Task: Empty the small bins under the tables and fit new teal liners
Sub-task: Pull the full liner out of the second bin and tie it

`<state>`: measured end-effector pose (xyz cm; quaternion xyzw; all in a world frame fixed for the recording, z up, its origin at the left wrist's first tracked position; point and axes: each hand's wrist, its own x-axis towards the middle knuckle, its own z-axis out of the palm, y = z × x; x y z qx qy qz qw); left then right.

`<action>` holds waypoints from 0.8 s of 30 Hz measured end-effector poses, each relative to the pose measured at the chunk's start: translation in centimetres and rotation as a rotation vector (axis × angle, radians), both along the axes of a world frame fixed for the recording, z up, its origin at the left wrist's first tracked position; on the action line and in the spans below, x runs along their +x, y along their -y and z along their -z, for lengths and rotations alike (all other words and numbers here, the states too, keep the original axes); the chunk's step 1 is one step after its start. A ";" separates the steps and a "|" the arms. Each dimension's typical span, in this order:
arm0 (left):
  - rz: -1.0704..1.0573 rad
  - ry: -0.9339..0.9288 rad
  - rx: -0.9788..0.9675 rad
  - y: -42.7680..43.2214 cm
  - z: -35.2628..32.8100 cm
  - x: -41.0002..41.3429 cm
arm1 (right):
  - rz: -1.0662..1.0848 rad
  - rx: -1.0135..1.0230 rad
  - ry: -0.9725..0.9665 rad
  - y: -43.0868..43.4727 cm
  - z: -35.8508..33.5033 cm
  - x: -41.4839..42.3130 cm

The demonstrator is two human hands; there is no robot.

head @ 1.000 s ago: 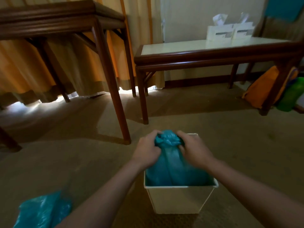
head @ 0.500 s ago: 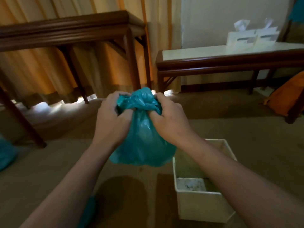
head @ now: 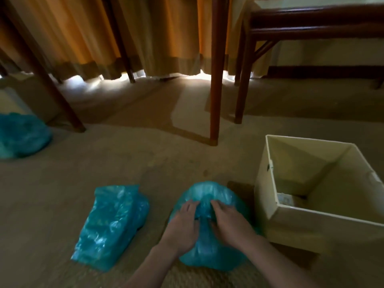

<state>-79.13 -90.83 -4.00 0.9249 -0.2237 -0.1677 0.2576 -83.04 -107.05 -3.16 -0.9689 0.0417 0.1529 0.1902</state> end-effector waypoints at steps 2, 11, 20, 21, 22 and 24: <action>0.005 -0.039 0.056 -0.4 1.4 -0.1 | -0.008 -0.012 -0.054 -0.3 1.2 -0.5; -0.064 0.009 -0.042 -3.6 -1.0 0.8 | 0.114 0.000 0.402 -3.7 -1.9 1.9; -0.608 0.120 -0.074 -17.4 -1.4 2.6 | -0.563 -0.131 0.447 -17.1 -2.3 7.9; -0.645 0.128 -0.068 -18.9 -0.9 2.4 | -0.631 -0.156 0.427 -18.6 -1.8 8.4; -0.670 0.129 -0.057 -20.4 -0.2 2.2 | -0.694 -0.177 0.395 -20.1 -1.1 8.8; -0.689 0.088 -0.013 -22.5 1.0 1.6 | -0.797 -0.211 0.325 -22.4 0.1 9.3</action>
